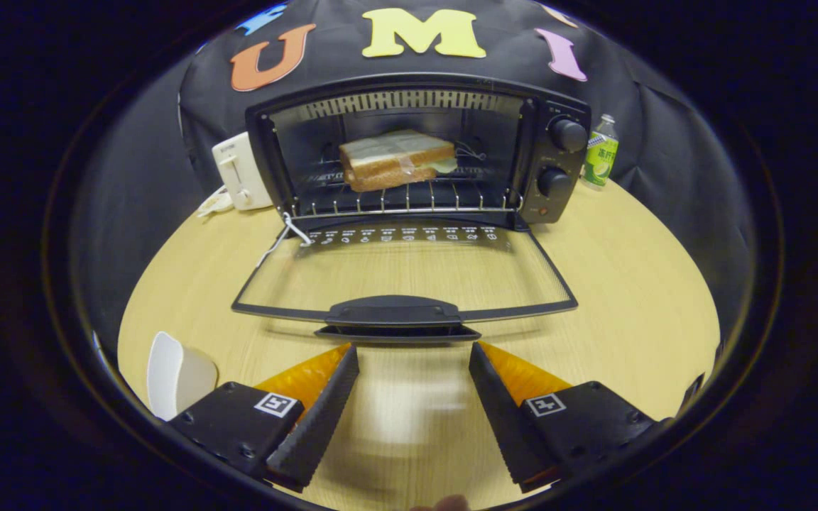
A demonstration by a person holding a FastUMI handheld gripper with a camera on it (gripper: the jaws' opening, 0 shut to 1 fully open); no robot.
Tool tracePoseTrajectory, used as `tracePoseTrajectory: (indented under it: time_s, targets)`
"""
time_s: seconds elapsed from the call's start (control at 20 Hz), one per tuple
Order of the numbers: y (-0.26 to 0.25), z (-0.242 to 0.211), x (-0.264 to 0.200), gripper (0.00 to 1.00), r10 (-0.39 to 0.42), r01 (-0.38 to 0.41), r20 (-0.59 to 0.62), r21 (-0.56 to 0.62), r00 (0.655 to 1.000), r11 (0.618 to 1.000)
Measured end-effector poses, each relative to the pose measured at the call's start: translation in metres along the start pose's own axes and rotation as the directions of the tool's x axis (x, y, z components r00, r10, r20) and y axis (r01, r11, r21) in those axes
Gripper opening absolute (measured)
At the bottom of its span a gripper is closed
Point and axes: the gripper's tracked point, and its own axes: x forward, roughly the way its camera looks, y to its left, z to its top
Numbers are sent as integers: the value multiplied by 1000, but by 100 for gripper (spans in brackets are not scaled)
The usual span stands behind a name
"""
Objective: Open the toaster oven, put the food inside, and close the toaster oven door.
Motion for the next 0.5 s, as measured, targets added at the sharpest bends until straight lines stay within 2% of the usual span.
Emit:
tracePoseTrajectory:
  time_s: [0.3,0.5]
  targets:
    - [0,3,-4,100,-1,2,12,-24,1000,1000]
    - [0,18,-28,100,13,-11,66,-33,998,999]
